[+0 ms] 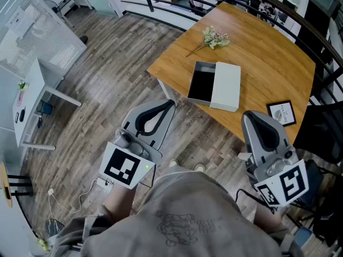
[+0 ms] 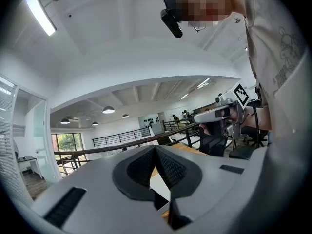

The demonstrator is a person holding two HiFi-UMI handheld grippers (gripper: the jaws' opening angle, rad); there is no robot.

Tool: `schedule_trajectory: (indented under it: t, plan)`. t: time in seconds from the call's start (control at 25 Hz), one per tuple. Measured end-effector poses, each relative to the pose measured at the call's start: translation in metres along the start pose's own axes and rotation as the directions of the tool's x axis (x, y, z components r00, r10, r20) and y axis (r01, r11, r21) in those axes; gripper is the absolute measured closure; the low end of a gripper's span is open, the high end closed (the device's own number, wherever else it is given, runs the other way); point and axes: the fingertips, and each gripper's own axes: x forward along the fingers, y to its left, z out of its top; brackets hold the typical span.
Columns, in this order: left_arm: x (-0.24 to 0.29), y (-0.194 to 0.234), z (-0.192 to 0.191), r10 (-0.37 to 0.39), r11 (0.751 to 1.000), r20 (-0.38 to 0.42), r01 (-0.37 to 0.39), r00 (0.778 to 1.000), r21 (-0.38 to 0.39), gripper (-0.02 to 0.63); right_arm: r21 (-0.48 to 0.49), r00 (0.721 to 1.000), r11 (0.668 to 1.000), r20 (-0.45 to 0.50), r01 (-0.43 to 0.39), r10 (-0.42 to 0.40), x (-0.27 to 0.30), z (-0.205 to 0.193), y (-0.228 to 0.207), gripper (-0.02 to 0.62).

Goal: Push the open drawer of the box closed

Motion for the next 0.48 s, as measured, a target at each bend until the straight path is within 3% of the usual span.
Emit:
schedule_trajectory:
  t: [0.48]
  plan:
    - [-0.0032, 0.0063, 0.0023, 0.001, 1.0, -0.011, -0.001, 1.0, 0.01, 0.591, 0.037, 1.0, 0.999, 0.014, 0.017, -0.017, -0.0066, -0.0012, -0.0015, 0.561]
